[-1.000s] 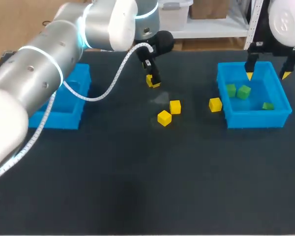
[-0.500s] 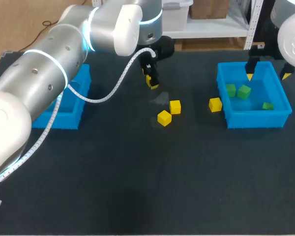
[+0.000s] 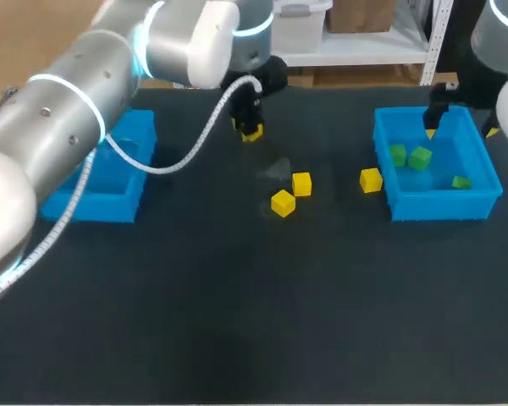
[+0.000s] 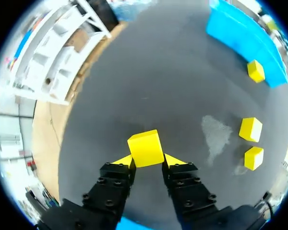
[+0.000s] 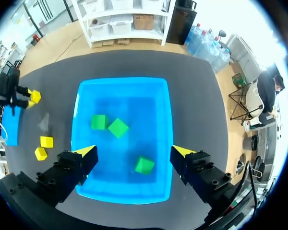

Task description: Put the green cubes in the right bin and the yellow cubes in the left bin.

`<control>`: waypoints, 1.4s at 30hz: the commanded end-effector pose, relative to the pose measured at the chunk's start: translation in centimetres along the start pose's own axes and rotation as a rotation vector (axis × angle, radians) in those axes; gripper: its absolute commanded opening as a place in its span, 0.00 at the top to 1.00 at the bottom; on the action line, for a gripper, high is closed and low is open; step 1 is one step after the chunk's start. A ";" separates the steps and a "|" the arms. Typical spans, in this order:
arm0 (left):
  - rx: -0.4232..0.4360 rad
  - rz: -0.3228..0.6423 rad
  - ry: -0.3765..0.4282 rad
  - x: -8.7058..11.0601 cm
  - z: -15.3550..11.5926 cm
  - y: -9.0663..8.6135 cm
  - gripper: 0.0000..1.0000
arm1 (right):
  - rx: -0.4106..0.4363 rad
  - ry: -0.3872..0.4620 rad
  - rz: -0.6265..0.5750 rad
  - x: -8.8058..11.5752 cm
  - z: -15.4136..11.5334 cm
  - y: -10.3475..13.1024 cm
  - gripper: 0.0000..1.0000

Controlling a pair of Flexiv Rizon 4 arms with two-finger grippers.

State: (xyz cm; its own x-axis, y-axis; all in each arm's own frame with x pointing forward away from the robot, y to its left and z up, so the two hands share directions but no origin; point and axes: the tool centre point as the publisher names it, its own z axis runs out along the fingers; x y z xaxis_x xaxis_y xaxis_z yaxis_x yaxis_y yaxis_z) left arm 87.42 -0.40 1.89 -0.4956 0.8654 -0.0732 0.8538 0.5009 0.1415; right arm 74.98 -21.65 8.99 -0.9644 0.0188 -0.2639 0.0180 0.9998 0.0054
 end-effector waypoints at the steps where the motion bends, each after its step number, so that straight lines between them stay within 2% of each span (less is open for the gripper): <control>1: -0.060 -0.071 -0.152 4.4 -4.4 1.3 1.00 | 0.003 -0.255 0.002 0.6 -0.1 -0.1 0.00; 4: -0.119 -0.165 -0.199 6.7 -7.4 3.8 1.00 | 0.003 -0.255 0.002 0.6 -0.1 -0.1 0.00; 7: -0.167 -0.291 -0.238 10.0 -9.8 6.3 1.00 | 0.003 -0.255 0.002 0.6 -0.1 -0.1 0.00; 12: -0.214 -0.444 -0.239 16.2 -12.1 8.6 1.00 | 0.003 -0.255 0.002 0.6 -0.1 -0.1 0.00; 16: -0.216 -0.504 -0.208 20.7 -12.3 8.4 1.00 | 0.003 -0.255 0.002 0.6 -0.1 -0.1 0.00; 21: -0.188 -0.558 -0.151 25.1 -11.5 6.6 1.00 | 0.003 -0.255 0.002 0.6 -0.1 -0.1 0.00; 27: -0.166 -0.595 -0.102 27.5 -10.2 5.5 1.00 | 0.003 -0.255 0.002 0.6 -0.1 -0.1 0.00; 33: -0.123 -0.618 -0.057 28.8 -8.0 5.0 1.00 | 0.003 -0.255 0.002 0.6 -0.1 -0.1 0.00; 34: -0.121 -0.619 -0.047 28.8 -7.9 4.9 0.88 | 0.003 -0.255 0.002 0.6 -0.1 -0.1 0.00; 35: -0.109 -0.619 -0.049 28.8 -7.8 4.9 0.01 | 0.003 -0.255 0.002 0.6 -0.1 -0.1 0.00; 40: -0.093 -0.589 -0.084 27.1 -8.5 4.4 0.00 | 0.003 -0.255 0.002 0.6 -0.1 -0.1 0.00; 42: -0.078 -0.539 -0.131 25.1 -9.5 3.8 0.00 | 0.003 -0.255 0.002 0.6 -0.1 -0.1 0.00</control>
State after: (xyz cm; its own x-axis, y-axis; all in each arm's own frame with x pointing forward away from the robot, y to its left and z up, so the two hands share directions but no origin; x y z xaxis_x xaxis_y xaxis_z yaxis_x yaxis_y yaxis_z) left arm 77.91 24.20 8.66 -0.8839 0.4075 0.2294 0.4395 0.8915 0.1099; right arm 74.82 -21.69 9.06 -0.8945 0.0187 -0.4466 0.0184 0.9998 0.0050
